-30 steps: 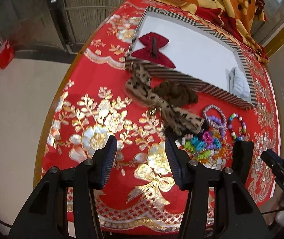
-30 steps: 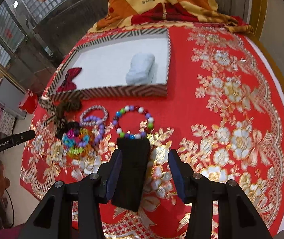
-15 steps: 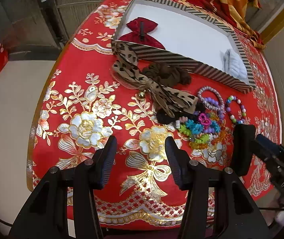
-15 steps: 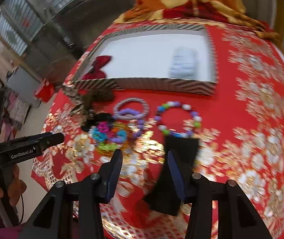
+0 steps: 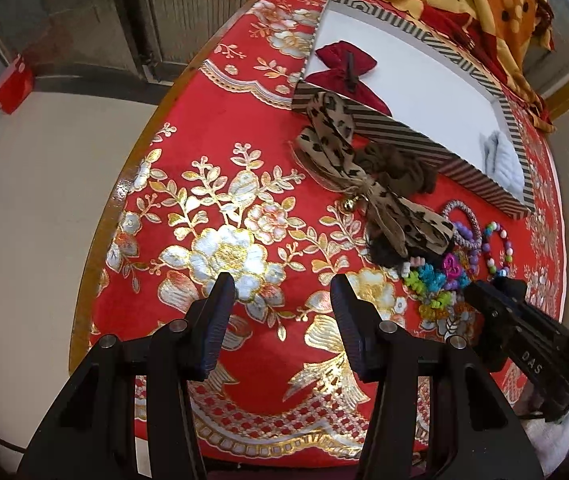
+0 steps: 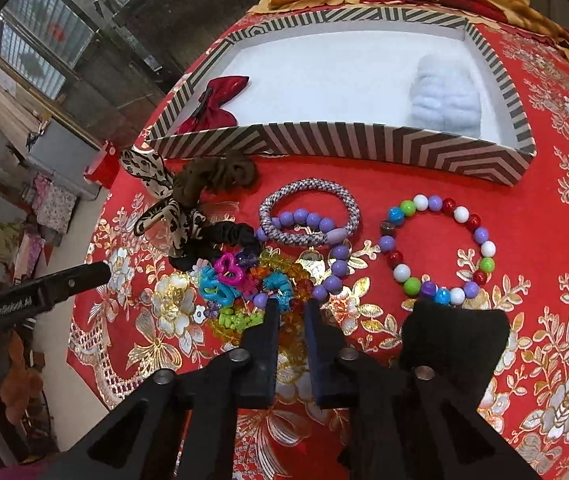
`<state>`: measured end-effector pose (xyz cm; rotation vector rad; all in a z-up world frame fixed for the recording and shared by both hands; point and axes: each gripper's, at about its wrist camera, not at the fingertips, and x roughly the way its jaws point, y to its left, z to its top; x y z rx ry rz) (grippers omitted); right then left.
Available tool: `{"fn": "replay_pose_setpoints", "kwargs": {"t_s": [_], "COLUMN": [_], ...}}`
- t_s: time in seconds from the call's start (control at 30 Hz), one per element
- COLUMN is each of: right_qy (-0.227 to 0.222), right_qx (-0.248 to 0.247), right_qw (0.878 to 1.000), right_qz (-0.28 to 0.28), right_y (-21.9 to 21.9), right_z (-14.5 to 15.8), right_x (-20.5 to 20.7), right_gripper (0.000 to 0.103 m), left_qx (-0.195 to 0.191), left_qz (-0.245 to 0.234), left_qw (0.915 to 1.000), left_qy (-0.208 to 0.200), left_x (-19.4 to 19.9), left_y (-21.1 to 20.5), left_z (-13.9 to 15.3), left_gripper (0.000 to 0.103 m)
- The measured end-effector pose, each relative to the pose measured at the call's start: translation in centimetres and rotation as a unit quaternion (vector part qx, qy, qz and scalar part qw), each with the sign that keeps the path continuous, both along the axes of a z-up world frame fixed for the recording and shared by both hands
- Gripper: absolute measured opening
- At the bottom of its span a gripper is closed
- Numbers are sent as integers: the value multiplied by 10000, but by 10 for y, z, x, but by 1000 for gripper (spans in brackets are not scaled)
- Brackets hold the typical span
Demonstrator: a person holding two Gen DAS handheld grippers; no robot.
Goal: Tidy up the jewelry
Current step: 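Grasp the grey braided bracelet with the left tool while the right tool grasps the rainbow bead bracelet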
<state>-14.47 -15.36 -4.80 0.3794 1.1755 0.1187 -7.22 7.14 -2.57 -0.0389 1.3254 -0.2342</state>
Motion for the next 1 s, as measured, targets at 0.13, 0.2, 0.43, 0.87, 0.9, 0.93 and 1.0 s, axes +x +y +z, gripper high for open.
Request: {"fn": "replay_pose_setpoints", "kwargs": {"t_s": [0.13, 0.2, 0.43, 0.87, 0.9, 0.93, 1.0], "right_qy": [-138, -214, -523, -683, -676, -671, -653], "right_qx": [18, 77, 193, 213, 210, 212, 234], "right_qw": [9998, 9996, 9976, 9954, 9955, 9955, 9956], "right_qz": [-105, -160, -407, -637, -633, -631, -624], "right_y": [-10, -15, -30, -48, -48, -49, -49], "right_z": [15, 24, 56, 77, 76, 76, 75], "right_x": [-15, -21, -39, -54, -53, -53, -53], "right_gripper": [9, 9, 9, 9, 9, 9, 9], "left_qx": [-49, -86, -289, -466, -339, -275, -143], "left_qz": [-35, -84, -467, -1023, -1053, -1115, -1292], "left_qw": [10000, 9999, 9984, 9936, 9938, 9933, 9914], "left_qy": [-41, -59, -162, 72, 81, 108, 133], "left_x": [3, 4, 7, 34, 36, 38, 39], "left_y": [-2, -6, -38, -117, -123, -130, -143], "left_z": [3, 5, 20, 21, 19, 17, 11], "left_gripper": [49, 49, 49, 49, 49, 49, 49]}}
